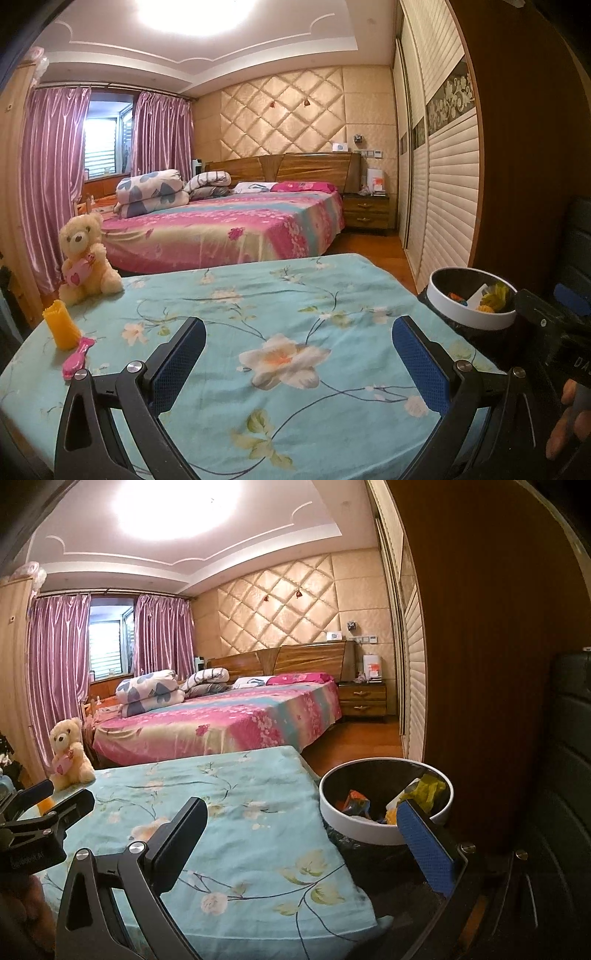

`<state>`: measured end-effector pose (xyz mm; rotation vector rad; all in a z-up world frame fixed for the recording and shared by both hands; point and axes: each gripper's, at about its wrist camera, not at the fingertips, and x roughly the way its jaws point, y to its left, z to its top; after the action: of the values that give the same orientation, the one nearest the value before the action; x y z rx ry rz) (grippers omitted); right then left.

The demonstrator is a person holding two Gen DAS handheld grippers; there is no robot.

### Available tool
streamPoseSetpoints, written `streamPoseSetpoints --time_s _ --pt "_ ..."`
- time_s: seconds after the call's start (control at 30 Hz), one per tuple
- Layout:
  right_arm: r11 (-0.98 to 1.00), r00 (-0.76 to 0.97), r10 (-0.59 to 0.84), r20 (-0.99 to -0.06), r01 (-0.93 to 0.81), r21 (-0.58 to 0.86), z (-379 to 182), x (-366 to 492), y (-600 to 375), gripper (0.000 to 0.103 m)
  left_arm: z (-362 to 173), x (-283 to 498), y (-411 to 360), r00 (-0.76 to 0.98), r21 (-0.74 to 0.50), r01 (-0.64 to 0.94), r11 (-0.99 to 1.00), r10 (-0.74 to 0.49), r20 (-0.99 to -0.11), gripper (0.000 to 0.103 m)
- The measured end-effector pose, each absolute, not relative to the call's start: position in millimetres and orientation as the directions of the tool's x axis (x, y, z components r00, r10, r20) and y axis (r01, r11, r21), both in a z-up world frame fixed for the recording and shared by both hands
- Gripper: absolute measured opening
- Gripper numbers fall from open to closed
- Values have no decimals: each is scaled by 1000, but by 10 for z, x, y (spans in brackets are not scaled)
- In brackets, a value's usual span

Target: Collect trash

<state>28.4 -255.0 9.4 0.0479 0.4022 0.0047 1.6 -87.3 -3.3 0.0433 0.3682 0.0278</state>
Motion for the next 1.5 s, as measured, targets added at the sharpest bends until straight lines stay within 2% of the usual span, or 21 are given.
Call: streamPoseSetpoints --time_s 1.5 --pt "996 913 64 -402 -32 85 88 291 -2453 103 -64 -33 -807 935 37 -3 999 16 -353 102"
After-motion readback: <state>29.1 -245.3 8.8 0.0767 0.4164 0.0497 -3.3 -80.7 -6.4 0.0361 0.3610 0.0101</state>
